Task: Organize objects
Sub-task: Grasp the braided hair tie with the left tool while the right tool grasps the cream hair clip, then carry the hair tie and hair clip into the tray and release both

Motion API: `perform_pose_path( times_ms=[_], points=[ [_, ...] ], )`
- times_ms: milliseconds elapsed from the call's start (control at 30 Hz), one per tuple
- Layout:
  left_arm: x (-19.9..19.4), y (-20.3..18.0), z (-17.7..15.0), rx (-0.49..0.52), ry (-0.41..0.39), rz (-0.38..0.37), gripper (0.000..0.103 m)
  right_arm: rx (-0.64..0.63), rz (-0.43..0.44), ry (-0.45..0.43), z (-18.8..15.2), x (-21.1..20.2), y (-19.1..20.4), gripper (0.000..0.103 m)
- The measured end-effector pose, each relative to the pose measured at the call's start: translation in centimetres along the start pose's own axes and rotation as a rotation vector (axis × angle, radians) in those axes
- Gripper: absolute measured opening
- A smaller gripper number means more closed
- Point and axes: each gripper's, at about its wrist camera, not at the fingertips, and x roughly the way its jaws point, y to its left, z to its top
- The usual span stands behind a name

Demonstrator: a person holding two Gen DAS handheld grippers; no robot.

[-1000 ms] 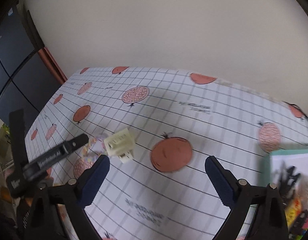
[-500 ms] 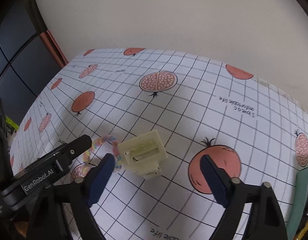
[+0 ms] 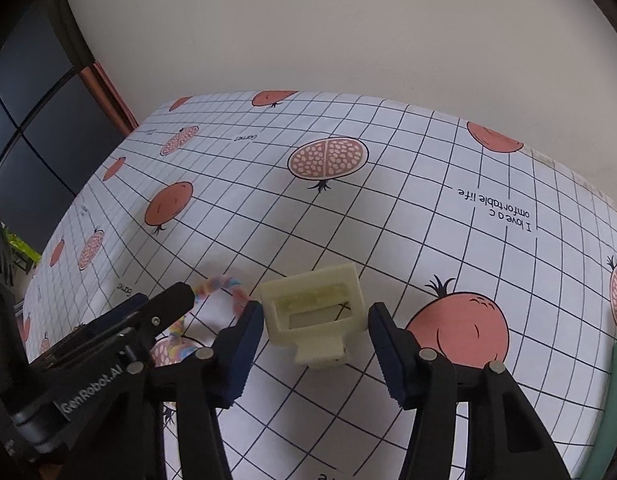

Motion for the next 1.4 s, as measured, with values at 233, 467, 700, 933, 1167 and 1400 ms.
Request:
perform_pose_path(
  times_ms=[233, 467, 700, 933, 1167, 1400],
  points=[
    [0.1, -1.0, -0.4, 0.07, -0.019, 0.067, 0.06, 0.015, 0.005, -0.007, -0.2, -0.7, -0.6, 0.057],
    [0.3, -1.4, -0.8, 0.136, -0.047, 0.156, 0.042, 0.031, -0.004, 0.0, -0.4, -1.2, -1.5, 0.057],
    [0.0, 0.6, -0.6, 0.068, -0.062, 0.117, 0.008, 0.041, -0.015, 0.006, -0.8, -1.5, -2.2, 0.057],
    [-0.3, 2.0, -0.5, -0.001, -0.06, 0.04, 0.005, 0.048, -0.018, 0.003, -1.4, -2.4, -3.0, 0.057],
    [-0.8, 2.7, -0.5, -0.051, -0.053, -0.027, 0.005, 0.056, -0.008, -0.017, -2.4, -4.4, -3.8, 0.057],
    [-1.6, 2.5, -0.5, -0.067, -0.059, -0.048, 0.005, 0.071, -0.006, -0.05, -3.2, -6.8, -5.4, 0.057]
  ],
)
